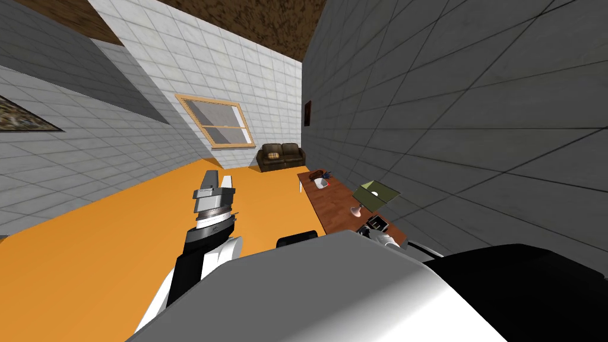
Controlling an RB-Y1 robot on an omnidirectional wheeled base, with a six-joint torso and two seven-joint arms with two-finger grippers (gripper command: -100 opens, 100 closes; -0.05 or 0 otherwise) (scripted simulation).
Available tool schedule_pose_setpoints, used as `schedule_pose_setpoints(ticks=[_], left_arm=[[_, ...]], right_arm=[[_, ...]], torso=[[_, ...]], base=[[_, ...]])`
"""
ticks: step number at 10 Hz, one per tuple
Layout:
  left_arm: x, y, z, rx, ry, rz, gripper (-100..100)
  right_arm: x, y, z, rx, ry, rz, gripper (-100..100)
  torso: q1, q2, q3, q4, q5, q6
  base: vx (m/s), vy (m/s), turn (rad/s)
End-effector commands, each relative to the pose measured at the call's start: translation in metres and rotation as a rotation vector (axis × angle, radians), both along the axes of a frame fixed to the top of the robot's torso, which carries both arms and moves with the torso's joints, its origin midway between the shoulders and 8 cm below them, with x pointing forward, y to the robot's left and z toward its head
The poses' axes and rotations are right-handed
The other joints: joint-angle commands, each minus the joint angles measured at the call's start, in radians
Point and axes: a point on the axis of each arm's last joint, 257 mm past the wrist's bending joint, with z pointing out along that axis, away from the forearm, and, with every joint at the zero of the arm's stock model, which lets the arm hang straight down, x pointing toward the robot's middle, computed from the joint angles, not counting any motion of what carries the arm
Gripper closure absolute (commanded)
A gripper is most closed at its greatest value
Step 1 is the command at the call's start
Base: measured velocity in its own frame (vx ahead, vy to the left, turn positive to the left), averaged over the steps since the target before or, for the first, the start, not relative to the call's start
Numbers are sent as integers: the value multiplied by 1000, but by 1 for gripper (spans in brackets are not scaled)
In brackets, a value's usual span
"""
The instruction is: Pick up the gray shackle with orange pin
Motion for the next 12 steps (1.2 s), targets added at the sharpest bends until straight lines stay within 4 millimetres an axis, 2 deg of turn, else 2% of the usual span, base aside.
schedule_pose_setpoints(ticks=[1,12], left_arm=[[0,0,0,0,0,0,0],[0,0,0,0,0,0,0]], right_arm=[[-2,1,-1,0,2,-9,-100],[-15,7,-10,9,22,-70,-100]], torso=[[0,0,0,0,0,0],[0,0,0,0,0,1]], base=[[-24,-26,59],[-18,-15,41]])
